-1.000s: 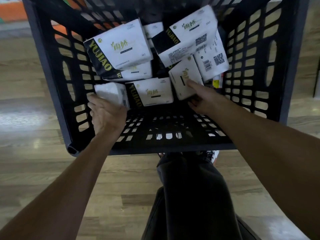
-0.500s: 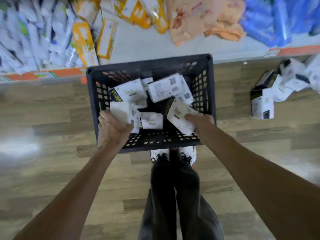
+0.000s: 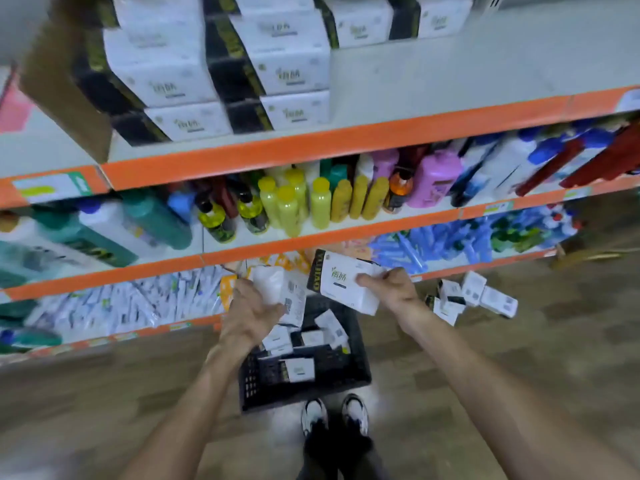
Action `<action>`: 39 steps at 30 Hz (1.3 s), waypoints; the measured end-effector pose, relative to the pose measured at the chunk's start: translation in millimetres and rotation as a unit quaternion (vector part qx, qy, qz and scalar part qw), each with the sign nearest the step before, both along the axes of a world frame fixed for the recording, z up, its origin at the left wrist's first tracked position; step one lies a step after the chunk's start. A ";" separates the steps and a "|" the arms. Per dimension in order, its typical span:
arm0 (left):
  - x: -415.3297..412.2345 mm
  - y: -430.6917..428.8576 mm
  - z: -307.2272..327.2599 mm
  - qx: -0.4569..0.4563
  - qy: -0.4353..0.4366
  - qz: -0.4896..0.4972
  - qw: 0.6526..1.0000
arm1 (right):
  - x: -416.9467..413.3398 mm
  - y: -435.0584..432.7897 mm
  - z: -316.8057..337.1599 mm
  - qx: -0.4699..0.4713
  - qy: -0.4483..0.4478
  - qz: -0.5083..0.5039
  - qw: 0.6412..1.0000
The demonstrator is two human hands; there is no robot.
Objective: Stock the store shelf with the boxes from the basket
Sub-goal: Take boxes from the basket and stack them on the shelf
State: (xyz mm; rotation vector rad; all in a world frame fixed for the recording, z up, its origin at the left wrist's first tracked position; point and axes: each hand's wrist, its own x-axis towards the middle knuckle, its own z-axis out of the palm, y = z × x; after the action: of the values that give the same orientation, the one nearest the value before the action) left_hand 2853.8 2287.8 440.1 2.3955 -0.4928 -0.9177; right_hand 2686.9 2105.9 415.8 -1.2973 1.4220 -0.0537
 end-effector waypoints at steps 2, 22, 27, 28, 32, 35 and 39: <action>4.6 -5.5 36.1 -0.038 0.004 -0.006 0.999 | 3.7 -7.9 45.4 -0.018 -0.007 0.009 1.000; 4.6 -172.8 272.1 -0.131 -0.228 -0.126 0.957 | -13.3 -183.4 280.4 -0.221 -0.070 0.028 0.972; -25.7 -260.7 291.4 -0.125 -0.326 -0.113 0.930 | -30.4 -264.9 273.8 -0.202 -0.132 -0.020 0.970; -32.3 -279.3 294.1 -0.120 -0.354 -0.114 0.920 | -33.0 -281.7 270.8 -0.195 -0.140 -0.029 0.970; -51.5 -339.1 288.1 -0.105 -0.478 -0.114 0.865 | -34.4 -347.5 252.5 -0.166 -0.150 -0.040 0.974; -53.5 -366.0 264.8 -0.071 -0.550 -0.131 0.822 | -31.3 -380.8 236.1 -0.143 -0.147 -0.028 0.978; -55.1 -384.3 218.0 -0.003 -0.547 -0.132 0.827 | -31.5 -410.5 208.3 -0.141 -0.132 -0.027 0.981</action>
State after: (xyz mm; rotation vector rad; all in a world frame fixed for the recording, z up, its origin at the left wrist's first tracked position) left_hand 2798.7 1903.6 658.1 2.6769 -1.2340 0.5084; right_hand 2655.4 1695.4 624.1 -1.4220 1.2495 -0.4633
